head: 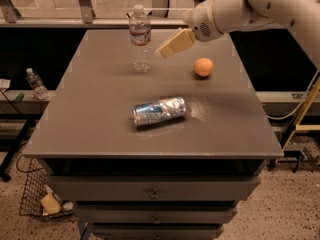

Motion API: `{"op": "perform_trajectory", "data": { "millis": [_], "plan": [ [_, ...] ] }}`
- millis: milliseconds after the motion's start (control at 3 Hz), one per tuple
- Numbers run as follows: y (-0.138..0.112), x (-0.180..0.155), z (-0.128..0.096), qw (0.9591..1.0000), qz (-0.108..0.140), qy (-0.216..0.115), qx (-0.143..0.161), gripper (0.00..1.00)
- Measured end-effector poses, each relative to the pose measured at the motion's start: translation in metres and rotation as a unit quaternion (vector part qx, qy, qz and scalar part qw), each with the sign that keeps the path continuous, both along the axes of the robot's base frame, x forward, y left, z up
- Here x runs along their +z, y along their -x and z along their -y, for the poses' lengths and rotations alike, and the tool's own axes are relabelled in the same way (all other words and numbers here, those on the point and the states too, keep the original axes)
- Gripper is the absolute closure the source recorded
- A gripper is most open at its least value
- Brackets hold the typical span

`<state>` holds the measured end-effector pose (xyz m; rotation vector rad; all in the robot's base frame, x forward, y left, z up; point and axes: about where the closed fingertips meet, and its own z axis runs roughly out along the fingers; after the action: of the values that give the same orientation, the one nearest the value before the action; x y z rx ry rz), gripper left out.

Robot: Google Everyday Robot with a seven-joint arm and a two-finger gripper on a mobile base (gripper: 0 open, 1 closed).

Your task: Move water bottle near redbull can

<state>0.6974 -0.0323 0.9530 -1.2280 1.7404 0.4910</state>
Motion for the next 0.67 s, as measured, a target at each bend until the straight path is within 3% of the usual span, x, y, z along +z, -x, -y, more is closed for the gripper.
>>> {"op": "perform_trajectory", "data": {
  "millis": [667],
  "plan": [
    [-0.030, -0.003, -0.041, 0.9992, 0.001, -0.028, 0.030, 0.00]
  ]
}}
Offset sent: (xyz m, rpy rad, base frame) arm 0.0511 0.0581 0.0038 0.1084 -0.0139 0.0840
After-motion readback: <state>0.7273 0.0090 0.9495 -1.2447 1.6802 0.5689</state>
